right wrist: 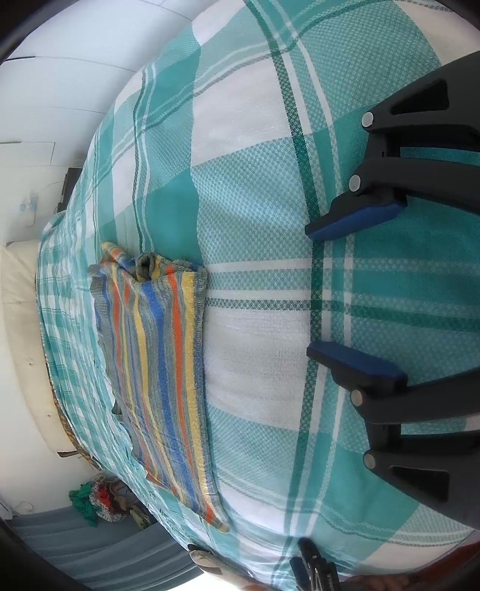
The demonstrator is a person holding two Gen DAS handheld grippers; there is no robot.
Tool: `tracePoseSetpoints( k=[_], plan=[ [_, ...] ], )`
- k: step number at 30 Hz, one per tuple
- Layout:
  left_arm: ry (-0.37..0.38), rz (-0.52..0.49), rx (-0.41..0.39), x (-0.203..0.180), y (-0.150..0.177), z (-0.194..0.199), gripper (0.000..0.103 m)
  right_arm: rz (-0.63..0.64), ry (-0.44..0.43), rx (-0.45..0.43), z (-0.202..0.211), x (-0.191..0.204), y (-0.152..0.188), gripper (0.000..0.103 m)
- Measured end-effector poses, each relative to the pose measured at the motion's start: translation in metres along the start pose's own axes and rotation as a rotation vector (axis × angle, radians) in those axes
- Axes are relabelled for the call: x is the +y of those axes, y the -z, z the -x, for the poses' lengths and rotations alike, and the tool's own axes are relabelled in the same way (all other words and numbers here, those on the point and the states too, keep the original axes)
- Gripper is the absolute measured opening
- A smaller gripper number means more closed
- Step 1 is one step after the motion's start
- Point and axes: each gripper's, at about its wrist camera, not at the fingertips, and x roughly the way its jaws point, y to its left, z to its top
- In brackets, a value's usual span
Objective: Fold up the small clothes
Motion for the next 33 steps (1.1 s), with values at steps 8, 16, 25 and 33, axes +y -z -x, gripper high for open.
tracePoseSetpoints(
  k=[8,16,25,33],
  plan=[
    [-0.015,-0.015,-0.015,-0.003,0.002,-0.002,0.102,0.031,0.033,-0.006,-0.002,0.005,0.002,0.059],
    [-0.021,-0.014,-0.044,-0.004,0.006,0.0,0.102,0.062,0.072,0.01,-0.003,0.012,0.002,0.059],
    [-0.025,-0.015,-0.06,-0.005,0.007,0.001,0.102,0.082,0.109,0.042,-0.005,0.018,-0.001,0.059],
    [-0.028,-0.014,-0.066,-0.007,0.007,0.002,0.102,0.063,0.107,0.026,-0.003,0.017,0.002,0.06]
  ],
)
